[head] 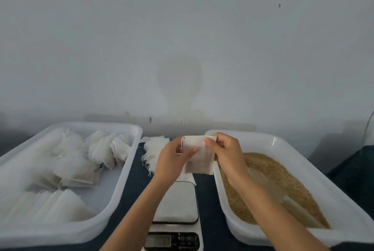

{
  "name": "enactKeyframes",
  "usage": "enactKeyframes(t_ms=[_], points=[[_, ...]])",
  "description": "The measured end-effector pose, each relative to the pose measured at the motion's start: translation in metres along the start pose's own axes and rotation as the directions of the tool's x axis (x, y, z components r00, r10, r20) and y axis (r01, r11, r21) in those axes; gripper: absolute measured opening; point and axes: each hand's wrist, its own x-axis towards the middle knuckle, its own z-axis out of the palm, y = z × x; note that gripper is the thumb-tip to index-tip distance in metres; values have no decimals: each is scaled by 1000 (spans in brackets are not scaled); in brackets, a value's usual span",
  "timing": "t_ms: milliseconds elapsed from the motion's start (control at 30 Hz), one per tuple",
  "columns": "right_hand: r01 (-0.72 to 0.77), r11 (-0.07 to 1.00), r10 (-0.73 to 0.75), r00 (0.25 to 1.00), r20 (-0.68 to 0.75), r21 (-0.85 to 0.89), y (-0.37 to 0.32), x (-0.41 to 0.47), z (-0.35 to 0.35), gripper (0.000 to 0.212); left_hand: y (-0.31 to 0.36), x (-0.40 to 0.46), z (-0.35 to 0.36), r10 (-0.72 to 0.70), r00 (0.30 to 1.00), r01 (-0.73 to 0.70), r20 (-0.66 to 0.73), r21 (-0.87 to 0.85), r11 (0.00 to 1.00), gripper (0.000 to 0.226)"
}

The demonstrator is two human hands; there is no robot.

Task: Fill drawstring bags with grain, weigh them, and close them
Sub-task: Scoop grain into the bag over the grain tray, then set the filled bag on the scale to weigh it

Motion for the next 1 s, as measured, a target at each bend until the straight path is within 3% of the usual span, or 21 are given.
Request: enactKeyframes(t_ms=[200,333,500,700,800,900,1000], points=[[-35,984,32,999,-20,-174,17,-17,68,44,-45,-28,-33,-118,977,146,-175,153,977,33],[-60,934,53,998,-29,-352,43,-29,85,43,-68,-37,-36,-185,970,217,-156,220,951,31],[-81,904,66,997,-50,-420,66,-29,84,44,-83,-35,-28,-174,980,195,-94,299,934,38],[-40,969,48,998,28,-243,79,-30,77,12,-93,-29,-30,-123,991,136,-60,327,935,15],[-65,982,56,997,-54,-177,87,-30,70,12,-98,-29,-42,-106,982,148,-156,287,946,8],[-109,988,97,989,-108,-108,95,-29,67,14,-105,-34,-55,-88,968,164,-235,328,930,18],[-146,987,135,980,-144,-73,102,-30,67,13,-109,-37,-60,-160,952,241,-260,319,917,20]])
